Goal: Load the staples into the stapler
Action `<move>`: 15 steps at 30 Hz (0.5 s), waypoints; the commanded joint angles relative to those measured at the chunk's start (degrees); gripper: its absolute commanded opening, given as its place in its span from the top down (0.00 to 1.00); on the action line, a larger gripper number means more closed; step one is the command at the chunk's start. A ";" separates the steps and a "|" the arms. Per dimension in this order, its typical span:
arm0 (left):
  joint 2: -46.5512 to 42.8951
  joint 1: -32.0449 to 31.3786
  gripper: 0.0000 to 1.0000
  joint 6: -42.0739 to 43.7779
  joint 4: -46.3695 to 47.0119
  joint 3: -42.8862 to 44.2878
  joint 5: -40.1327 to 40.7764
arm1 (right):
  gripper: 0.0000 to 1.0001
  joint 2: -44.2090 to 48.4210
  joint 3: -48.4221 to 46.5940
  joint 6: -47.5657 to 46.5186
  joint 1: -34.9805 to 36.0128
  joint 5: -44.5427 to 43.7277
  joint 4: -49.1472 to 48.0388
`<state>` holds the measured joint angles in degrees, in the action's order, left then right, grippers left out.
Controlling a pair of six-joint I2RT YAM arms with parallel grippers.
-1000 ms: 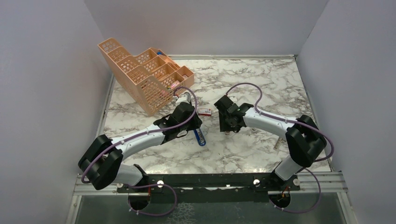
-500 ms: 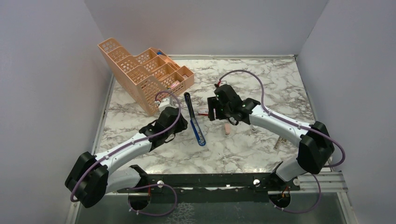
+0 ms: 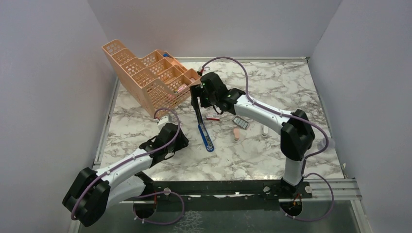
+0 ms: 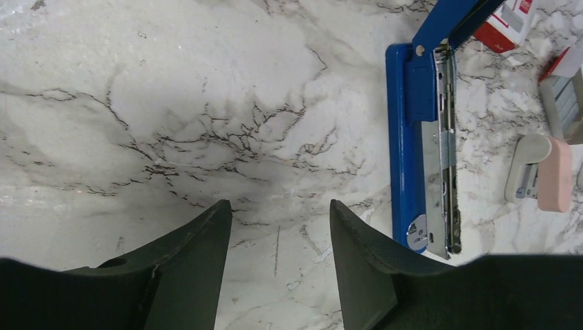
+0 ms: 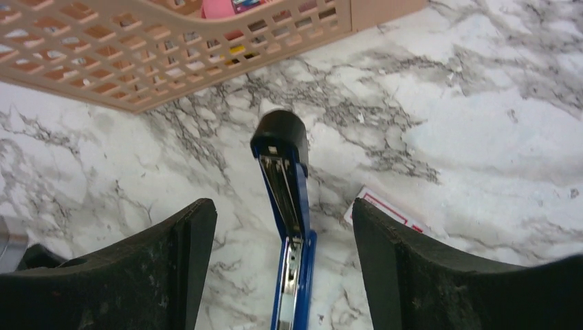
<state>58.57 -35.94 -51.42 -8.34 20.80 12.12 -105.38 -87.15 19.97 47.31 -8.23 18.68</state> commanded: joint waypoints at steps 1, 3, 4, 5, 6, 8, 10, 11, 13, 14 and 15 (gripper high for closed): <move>-2.13 0.43 0.44 -0.84 1.23 -0.73 -2.25 | 0.23 -5.90 -7.68 -1.94 0.20 -1.39 -1.30; -1.94 0.44 0.43 -1.07 1.75 -0.85 -3.23 | 0.23 -8.63 -10.72 -2.26 0.23 -2.60 0.08; -1.83 0.44 0.43 -1.47 1.95 -0.85 -4.04 | 0.23 -9.99 -12.26 -2.92 0.24 -2.99 0.77; -1.72 0.44 0.42 -2.09 2.35 -0.89 -5.08 | 0.23 -11.14 -13.96 -3.58 0.22 -3.50 1.66; -1.58 0.44 0.40 -2.71 3.14 -1.22 -6.57 | 0.23 -12.53 -15.65 -4.25 0.21 -3.70 2.69; -1.48 0.44 0.38 -4.20 6.05 -2.39 -9.68 | 0.25 -15.02 -18.89 -5.05 0.24 -3.34 5.25; -1.16 0.44 0.37 -5.13 8.03 -3.27 -11.47 | 0.29 -16.43 -21.14 -5.28 0.21 -2.83 7.23; -0.83 0.44 0.37 -5.11 9.51 -3.38 -11.95 | 0.33 -16.84 -21.73 -5.29 0.21 -2.69 7.92; 0.39 0.44 0.37 -4.82 10.48 -3.04 -13.19 | 0.39 -17.28 -22.44 -5.33 0.21 -2.47 9.08; 1.08 0.44 0.38 -4.68 10.97 -2.82 -14.09 | 0.41 -17.43 -22.69 -5.67 0.21 -2.26 9.46; 1.91 0.45 0.39 -4.66 11.69 -2.71 -14.93 | 0.42 -17.63 -23.01 -5.90 0.19 -2.26 10.31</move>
<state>58.26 -35.73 -55.27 -2.02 17.87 2.74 -121.89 -107.55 15.68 47.31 -9.87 24.29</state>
